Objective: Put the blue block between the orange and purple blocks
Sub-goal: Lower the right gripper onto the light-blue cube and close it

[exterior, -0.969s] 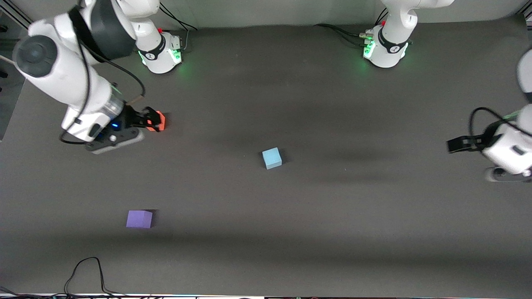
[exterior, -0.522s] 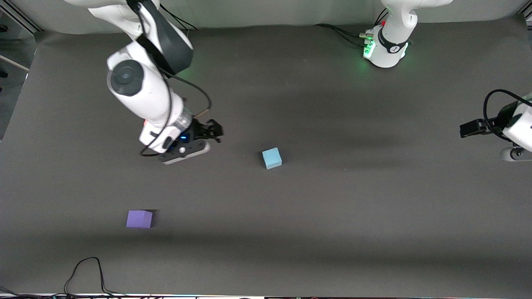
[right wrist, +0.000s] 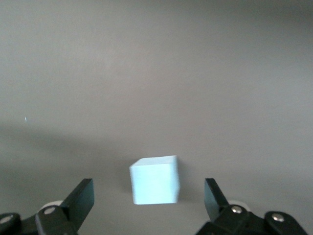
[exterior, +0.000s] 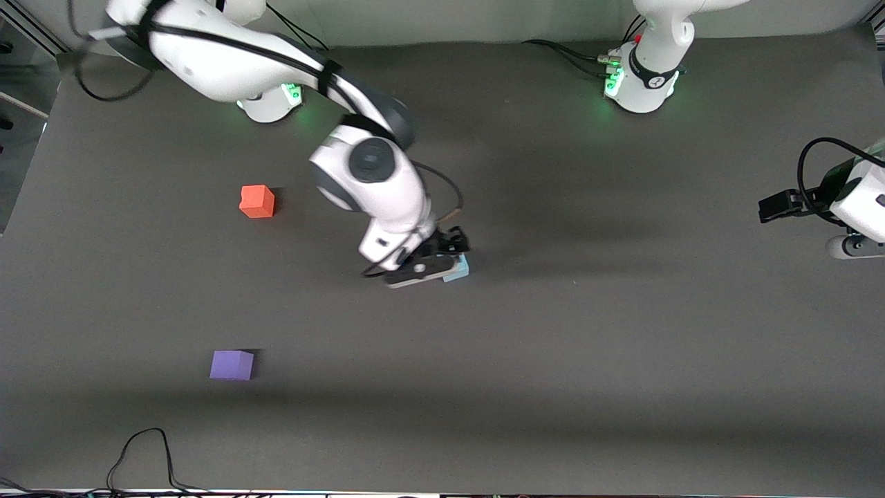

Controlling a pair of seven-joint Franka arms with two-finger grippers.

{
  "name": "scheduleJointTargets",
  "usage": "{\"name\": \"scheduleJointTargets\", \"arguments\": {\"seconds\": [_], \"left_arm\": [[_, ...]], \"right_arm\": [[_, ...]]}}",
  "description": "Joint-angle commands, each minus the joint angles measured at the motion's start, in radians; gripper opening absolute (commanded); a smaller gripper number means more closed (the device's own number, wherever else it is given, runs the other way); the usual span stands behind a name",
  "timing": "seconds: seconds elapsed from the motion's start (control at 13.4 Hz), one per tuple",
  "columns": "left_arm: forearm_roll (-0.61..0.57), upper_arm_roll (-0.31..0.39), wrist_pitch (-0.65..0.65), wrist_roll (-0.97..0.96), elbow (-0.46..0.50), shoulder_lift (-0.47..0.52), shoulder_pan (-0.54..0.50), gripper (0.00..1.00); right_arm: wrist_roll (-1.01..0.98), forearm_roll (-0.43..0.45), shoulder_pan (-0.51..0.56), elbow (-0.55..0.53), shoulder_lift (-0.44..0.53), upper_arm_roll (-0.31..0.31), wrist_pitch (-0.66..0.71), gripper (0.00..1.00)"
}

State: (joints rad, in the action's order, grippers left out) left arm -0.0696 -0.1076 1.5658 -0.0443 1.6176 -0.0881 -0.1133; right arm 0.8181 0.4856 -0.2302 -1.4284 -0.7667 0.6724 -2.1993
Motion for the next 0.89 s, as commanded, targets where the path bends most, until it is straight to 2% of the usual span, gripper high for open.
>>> {"name": "scheduleJointTargets", "arguments": {"seconds": [0.0,0.15,0.3,0.6,0.82], "left_arm": [[-0.007,-0.014,0.036,-0.014,0.024,0.007,-0.013,1.0],[0.008,-0.011,0.039,0.0,0.021,-0.01,-0.025,1.0],[0.03,-0.011,0.022,-0.021,-0.004,-0.009,-0.034,1.0],[0.022,-0.014,-0.018,-0.025,-0.016,-0.013,-0.032,1.0],[0.022,-0.014,-0.012,-0.023,-0.016,-0.013,-0.029,1.0]], "right_arm": [[0.103,0.1,-0.054,0.082,-0.114,-0.022,0.009,1.0],[0.172,0.154,-0.077,0.074,-0.166,-0.039,-0.002,1.0],[0.243,0.244,-0.084,0.066,-0.209,-0.047,-0.007,1.0],[0.28,0.243,-0.086,0.043,-0.217,-0.047,-0.094,1.0],[0.263,0.243,-0.081,0.052,-0.2,-0.045,-0.085,1.0]]}}
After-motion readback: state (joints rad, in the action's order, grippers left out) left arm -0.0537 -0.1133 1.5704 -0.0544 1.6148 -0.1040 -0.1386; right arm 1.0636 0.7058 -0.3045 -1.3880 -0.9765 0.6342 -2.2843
